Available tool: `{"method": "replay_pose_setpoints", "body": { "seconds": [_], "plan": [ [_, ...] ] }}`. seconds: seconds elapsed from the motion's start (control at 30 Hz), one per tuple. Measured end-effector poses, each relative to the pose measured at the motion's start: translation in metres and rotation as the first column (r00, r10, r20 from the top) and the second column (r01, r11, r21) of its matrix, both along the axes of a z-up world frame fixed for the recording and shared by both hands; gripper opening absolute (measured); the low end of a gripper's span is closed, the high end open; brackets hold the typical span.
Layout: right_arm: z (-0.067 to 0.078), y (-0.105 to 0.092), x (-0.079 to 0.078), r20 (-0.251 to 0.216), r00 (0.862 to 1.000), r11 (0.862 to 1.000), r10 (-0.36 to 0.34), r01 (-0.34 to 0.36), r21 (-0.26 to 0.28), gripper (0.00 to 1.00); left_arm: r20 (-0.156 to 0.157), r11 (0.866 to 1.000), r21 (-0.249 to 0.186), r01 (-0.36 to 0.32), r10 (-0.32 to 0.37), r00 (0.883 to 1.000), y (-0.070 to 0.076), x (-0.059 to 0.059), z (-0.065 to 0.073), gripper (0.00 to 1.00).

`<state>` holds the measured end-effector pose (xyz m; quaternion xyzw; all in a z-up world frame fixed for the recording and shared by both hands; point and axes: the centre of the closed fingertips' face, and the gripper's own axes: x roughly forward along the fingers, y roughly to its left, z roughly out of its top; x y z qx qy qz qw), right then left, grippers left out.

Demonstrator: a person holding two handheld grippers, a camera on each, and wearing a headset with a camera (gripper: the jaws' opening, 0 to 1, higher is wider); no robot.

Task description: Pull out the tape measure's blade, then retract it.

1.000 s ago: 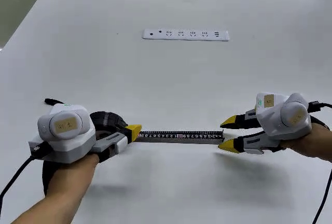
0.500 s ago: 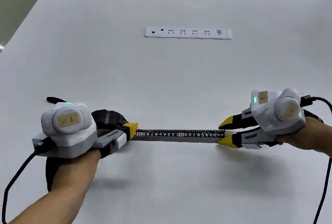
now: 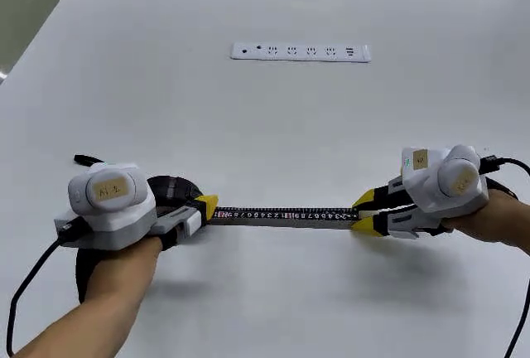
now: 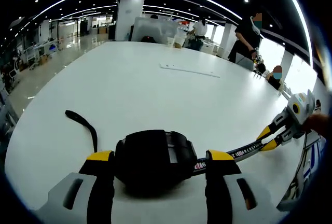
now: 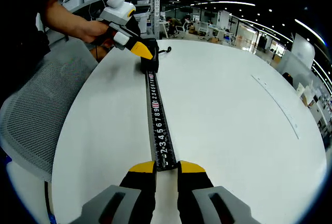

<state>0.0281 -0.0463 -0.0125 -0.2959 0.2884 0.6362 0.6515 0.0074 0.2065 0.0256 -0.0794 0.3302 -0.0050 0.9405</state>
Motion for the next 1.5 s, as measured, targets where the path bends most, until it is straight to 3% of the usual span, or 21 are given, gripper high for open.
{"method": "replay_pose_setpoints", "body": {
  "seconds": [0.77,1.5],
  "plan": [
    [0.0041,0.0017,-0.0042,-0.027,0.997,0.994,-0.068,0.07,0.08,0.11,-0.019,1.0,0.017,-0.015,0.015,1.0,0.0039,0.0019,-0.0046,0.62],
    [0.004,0.0031,-0.0061,-0.009,0.999,0.997,-0.041,0.041,0.07,0.08,-0.055,0.997,0.069,-0.028,0.032,0.998,0.0049,0.0023,-0.0084,0.62]
  ]
}}
